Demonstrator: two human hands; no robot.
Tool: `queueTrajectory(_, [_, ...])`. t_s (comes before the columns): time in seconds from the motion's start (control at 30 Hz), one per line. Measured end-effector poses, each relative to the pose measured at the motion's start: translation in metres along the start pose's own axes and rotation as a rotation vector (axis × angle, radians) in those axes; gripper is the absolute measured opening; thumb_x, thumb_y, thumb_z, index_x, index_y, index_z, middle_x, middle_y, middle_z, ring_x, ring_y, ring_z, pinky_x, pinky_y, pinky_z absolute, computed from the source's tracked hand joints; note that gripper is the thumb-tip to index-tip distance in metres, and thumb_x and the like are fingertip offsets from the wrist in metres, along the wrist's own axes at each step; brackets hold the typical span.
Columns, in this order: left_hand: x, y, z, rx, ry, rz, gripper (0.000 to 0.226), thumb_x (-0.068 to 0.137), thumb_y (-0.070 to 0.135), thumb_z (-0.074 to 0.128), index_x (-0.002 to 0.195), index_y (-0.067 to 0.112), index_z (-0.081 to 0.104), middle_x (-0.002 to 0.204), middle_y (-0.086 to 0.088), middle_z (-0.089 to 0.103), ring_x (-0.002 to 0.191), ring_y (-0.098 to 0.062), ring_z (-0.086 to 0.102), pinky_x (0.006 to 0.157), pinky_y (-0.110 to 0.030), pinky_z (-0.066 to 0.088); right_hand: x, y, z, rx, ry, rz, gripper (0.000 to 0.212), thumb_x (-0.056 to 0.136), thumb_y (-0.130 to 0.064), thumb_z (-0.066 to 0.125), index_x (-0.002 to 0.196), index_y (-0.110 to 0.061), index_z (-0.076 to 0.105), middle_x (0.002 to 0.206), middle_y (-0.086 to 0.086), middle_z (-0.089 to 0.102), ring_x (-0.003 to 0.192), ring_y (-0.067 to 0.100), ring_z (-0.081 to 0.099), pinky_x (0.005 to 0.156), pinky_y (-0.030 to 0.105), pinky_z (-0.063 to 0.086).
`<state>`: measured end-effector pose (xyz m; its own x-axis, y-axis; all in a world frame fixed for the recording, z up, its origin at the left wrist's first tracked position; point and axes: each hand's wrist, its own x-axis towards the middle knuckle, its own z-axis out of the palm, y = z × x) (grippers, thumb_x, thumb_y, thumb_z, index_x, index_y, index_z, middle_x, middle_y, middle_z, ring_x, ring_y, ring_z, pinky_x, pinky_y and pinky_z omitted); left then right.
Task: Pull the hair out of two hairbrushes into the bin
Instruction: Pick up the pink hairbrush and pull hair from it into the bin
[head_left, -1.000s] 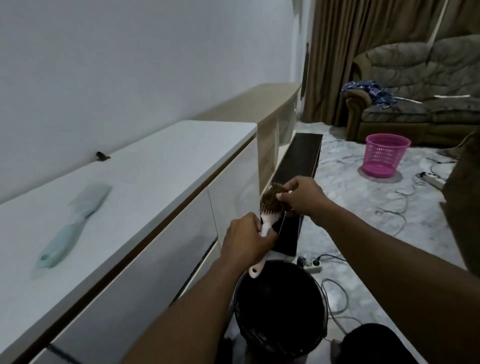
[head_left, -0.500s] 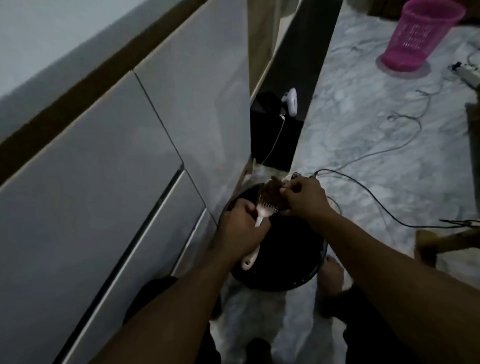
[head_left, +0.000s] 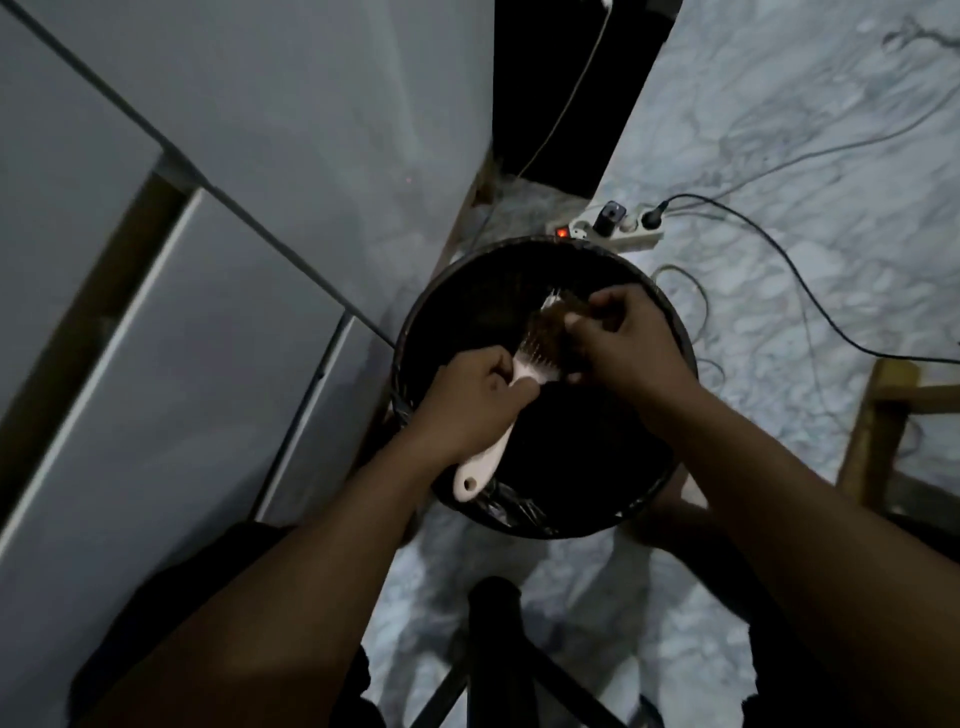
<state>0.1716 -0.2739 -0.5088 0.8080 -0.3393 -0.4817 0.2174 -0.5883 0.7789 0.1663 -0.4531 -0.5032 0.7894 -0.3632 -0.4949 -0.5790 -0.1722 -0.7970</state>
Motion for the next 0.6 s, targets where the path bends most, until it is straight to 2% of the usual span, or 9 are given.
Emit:
queueTrajectory(0.07, [0.012, 0.003, -0.003, -0.029, 0.005, 0.002, 0.036, 0.088, 0.026, 0.068, 0.063, 0.017, 0.043, 0.044, 0.006, 0.037, 0.041, -0.004, 0.032, 0.048, -0.024, 0.027, 0.012, -0.010, 0.000, 0.024, -0.015, -0.006, 0.035, 0.090, -0.027, 0.070, 0.121, -0.019, 0.056, 0.103, 0.011, 0.063, 0.085, 0.024, 0.069, 0.052, 0.031, 0.059])
queueTrajectory(0.1, [0.016, 0.002, -0.004, -0.038, 0.002, 0.000, 0.037, 0.088, 0.026, 0.068, 0.062, 0.018, 0.042, 0.043, 0.007, 0.037, 0.041, -0.004, 0.032, 0.048, -0.024, 0.028, 0.016, -0.015, -0.001, 0.022, -0.030, -0.014, 0.036, 0.091, -0.027, 0.070, 0.123, -0.017, 0.059, 0.100, 0.011, 0.064, 0.082, 0.022, 0.069, 0.050, 0.028, 0.058])
queueTrajectory(0.2, [0.021, 0.000, -0.005, -0.081, -0.019, -0.013, 0.039, 0.087, 0.023, 0.068, 0.060, 0.020, 0.041, 0.040, 0.008, 0.038, 0.040, -0.004, 0.033, 0.049, -0.024, 0.030, 0.024, -0.017, 0.003, -0.008, -0.025, -0.052, 0.021, 0.091, -0.022, 0.070, 0.109, -0.011, 0.071, 0.089, 0.013, 0.070, 0.071, 0.019, 0.068, 0.046, 0.022, 0.052])
queueTrajectory(0.27, [0.023, 0.000, -0.005, -0.090, -0.028, -0.017, 0.040, 0.086, 0.021, 0.069, 0.060, 0.019, 0.039, 0.040, 0.009, 0.037, 0.039, -0.004, 0.033, 0.051, -0.026, 0.031, 0.026, -0.015, 0.008, -0.046, 0.021, -0.064, 0.013, 0.091, -0.019, 0.070, 0.097, -0.007, 0.073, 0.082, 0.011, 0.069, 0.062, 0.015, 0.064, 0.042, 0.015, 0.048])
queueTrajectory(0.33, [0.026, -0.001, -0.003, -0.072, -0.016, -0.026, 0.037, 0.086, 0.024, 0.068, 0.061, 0.019, 0.041, 0.041, 0.009, 0.039, 0.039, -0.004, 0.035, 0.051, -0.026, 0.032, 0.029, -0.012, 0.011, -0.099, 0.079, -0.069, 0.013, 0.092, -0.022, 0.068, 0.089, -0.010, 0.071, 0.082, 0.008, 0.071, 0.064, 0.012, 0.066, 0.044, 0.012, 0.049])
queueTrajectory(0.37, [0.027, -0.001, -0.003, -0.060, 0.002, -0.030, 0.035, 0.086, 0.025, 0.067, 0.062, 0.018, 0.043, 0.042, 0.009, 0.040, 0.039, -0.004, 0.036, 0.049, -0.023, 0.032, 0.031, -0.011, 0.012, -0.081, 0.091, -0.056, 0.015, 0.093, -0.024, 0.067, 0.085, -0.012, 0.069, 0.084, 0.009, 0.071, 0.070, 0.015, 0.068, 0.051, 0.016, 0.055])
queueTrajectory(0.43, [0.029, -0.001, -0.004, -0.045, 0.044, -0.033, 0.031, 0.088, 0.028, 0.065, 0.066, 0.013, 0.049, 0.045, 0.008, 0.042, 0.039, -0.003, 0.039, 0.044, -0.017, 0.030, 0.031, -0.010, 0.018, 0.110, 0.068, 0.037, 0.020, 0.097, -0.022, 0.062, 0.080, -0.011, 0.062, 0.089, 0.011, 0.068, 0.082, 0.022, 0.070, 0.062, 0.030, 0.063])
queueTrajectory(0.5, [0.029, 0.000, -0.005, -0.029, 0.081, -0.030, 0.030, 0.089, 0.028, 0.064, 0.072, 0.007, 0.053, 0.050, 0.006, 0.045, 0.041, -0.003, 0.042, 0.042, -0.014, 0.030, 0.030, -0.012, 0.022, 0.275, 0.057, 0.137, 0.021, 0.100, -0.018, 0.057, 0.083, -0.006, 0.057, 0.094, 0.013, 0.062, 0.086, 0.025, 0.067, 0.063, 0.033, 0.063])
queueTrajectory(0.6, [0.028, 0.000, -0.006, -0.007, 0.090, -0.023, 0.027, 0.089, 0.028, 0.064, 0.075, 0.006, 0.056, 0.052, 0.004, 0.046, 0.042, -0.003, 0.043, 0.042, -0.013, 0.031, 0.027, -0.015, 0.022, 0.355, 0.013, 0.197, 0.015, 0.099, -0.020, 0.058, 0.099, -0.005, 0.055, 0.094, 0.006, 0.056, 0.082, 0.018, 0.063, 0.061, 0.033, 0.063])
